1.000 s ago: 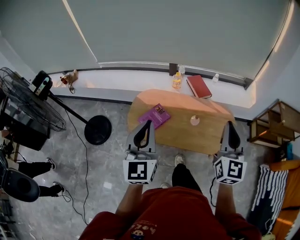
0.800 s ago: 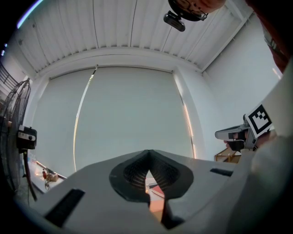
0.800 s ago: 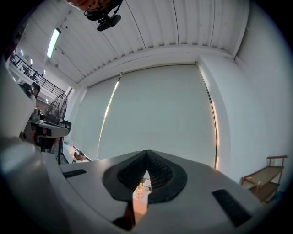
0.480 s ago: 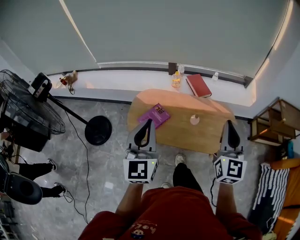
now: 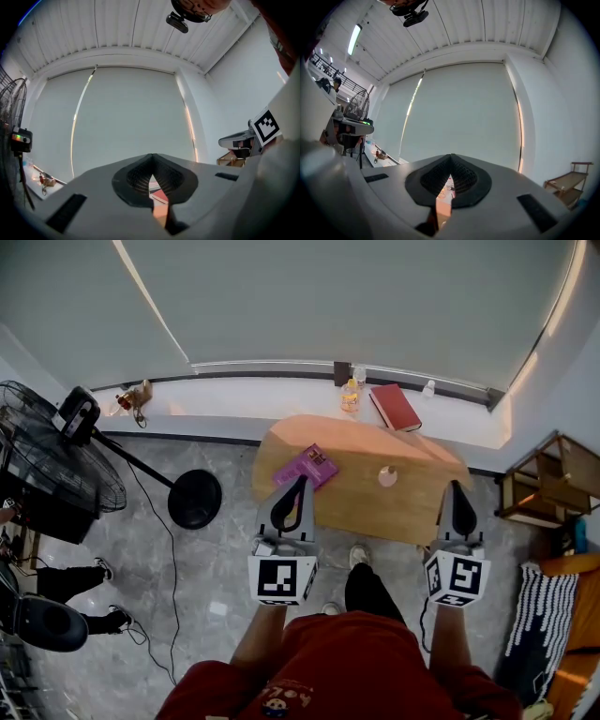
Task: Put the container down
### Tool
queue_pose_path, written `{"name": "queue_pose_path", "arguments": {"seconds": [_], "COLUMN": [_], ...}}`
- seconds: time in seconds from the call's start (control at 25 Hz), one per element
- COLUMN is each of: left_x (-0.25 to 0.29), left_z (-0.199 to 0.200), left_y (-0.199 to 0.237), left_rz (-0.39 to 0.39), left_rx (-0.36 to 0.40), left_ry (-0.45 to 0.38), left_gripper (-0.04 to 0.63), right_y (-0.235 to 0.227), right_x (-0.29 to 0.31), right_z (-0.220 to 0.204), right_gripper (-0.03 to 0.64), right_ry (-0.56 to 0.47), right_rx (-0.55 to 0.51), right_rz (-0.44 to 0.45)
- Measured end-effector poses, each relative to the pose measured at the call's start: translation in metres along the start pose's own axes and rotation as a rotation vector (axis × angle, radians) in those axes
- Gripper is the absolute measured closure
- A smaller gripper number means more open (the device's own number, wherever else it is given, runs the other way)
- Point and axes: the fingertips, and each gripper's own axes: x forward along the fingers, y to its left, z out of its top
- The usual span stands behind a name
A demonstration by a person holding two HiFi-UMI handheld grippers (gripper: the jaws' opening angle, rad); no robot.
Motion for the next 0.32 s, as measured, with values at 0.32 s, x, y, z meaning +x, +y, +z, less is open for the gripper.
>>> {"name": "queue_pose_path", "arguments": {"seconds": [0.32], "left_x": [0.0018], "left_z": [-0.0085], "left_y": [0.0036], "left_rz": [-0.005], "left_rx": [-0.002], "left_ry": [0.029], "left_gripper": [0.590], "right_y": [0.0015], "right_x": [0.0042], "right_z": [-0.0034], "right_gripper": [0.620], "right_ry": [0.019], "right_rx": [-0.002], "right_rz": [-0.010]}}
